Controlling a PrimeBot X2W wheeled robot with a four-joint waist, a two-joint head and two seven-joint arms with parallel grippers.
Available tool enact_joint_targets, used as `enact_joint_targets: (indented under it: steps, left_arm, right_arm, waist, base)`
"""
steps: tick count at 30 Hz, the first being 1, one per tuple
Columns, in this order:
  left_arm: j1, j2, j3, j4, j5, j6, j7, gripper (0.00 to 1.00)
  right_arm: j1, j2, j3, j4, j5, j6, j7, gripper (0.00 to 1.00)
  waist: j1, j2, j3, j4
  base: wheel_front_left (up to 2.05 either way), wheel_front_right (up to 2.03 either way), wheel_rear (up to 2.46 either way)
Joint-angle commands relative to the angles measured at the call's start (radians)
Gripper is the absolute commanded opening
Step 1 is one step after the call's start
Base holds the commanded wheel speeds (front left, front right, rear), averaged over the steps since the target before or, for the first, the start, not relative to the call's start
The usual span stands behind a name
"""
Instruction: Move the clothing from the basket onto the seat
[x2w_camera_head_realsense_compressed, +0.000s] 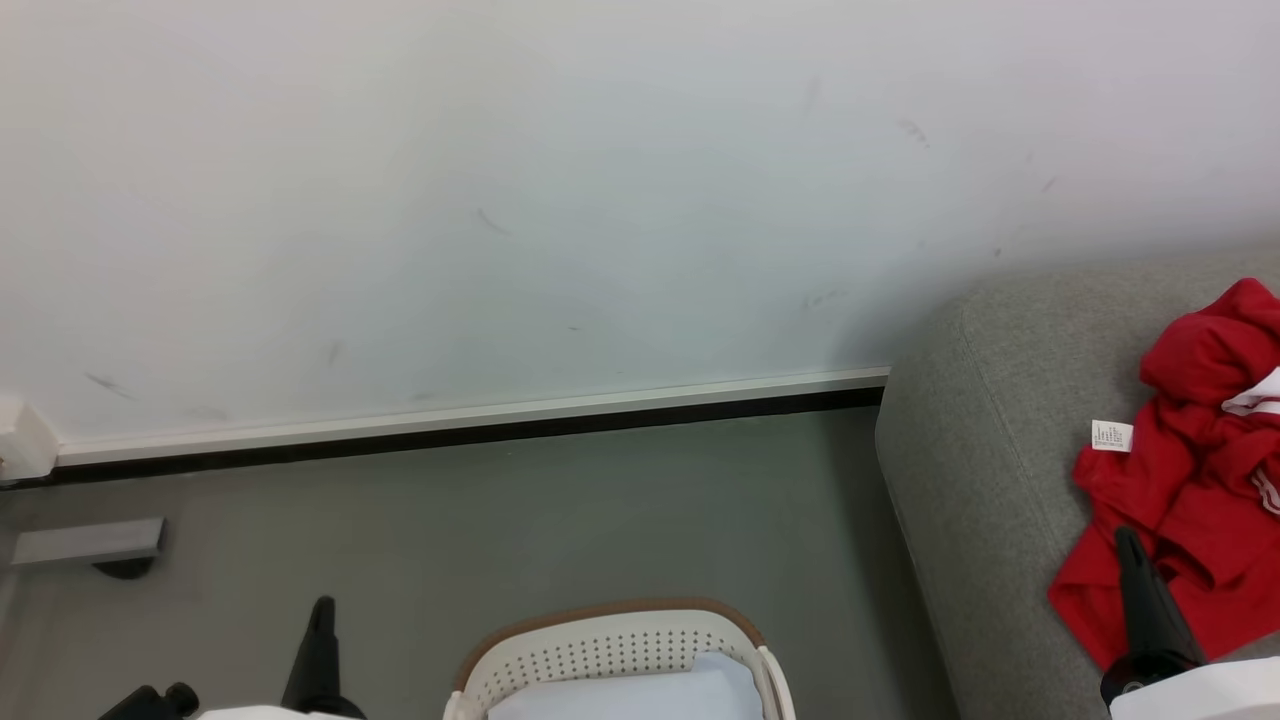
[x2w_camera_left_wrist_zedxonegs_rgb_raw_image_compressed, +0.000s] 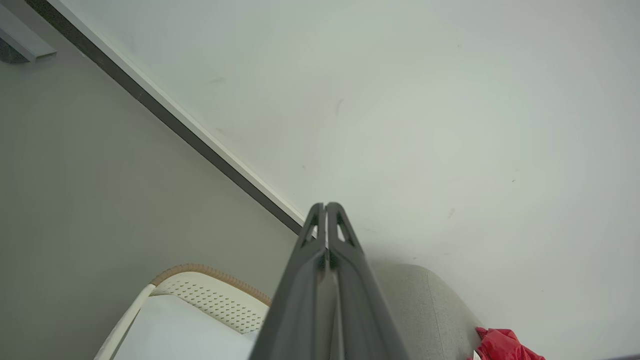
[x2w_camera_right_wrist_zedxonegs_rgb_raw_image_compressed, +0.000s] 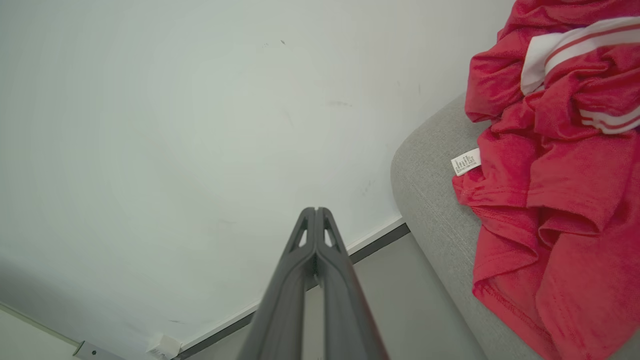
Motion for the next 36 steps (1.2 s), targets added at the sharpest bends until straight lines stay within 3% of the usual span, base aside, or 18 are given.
enact_joint_targets:
  steps: [1, 36]
  left_arm:
    - [-0.024, 0.008, 0.007, -0.015, -0.037, -0.006, 0.008, 0.00]
    - [-0.048, 0.012, 0.031, -0.029, -0.374, -0.039, 0.107, 0.00]
  right_arm:
    - [-0.023, -0.001, -0.015, -0.008, 0.036, -0.001, 0.008, 0.00]
    - [-0.029, 0.069, -0.107, 0.007, 0.352, -0.001, 0.105, 0.00]
  waist:
    - [0.0000, -0.0001, 0.000, 0.001]
    - [0.0000, -0.0001, 0.001, 0.024]
  base:
    - [0.00, 0.00, 0.00]
    - [0.00, 0.00, 0.00]
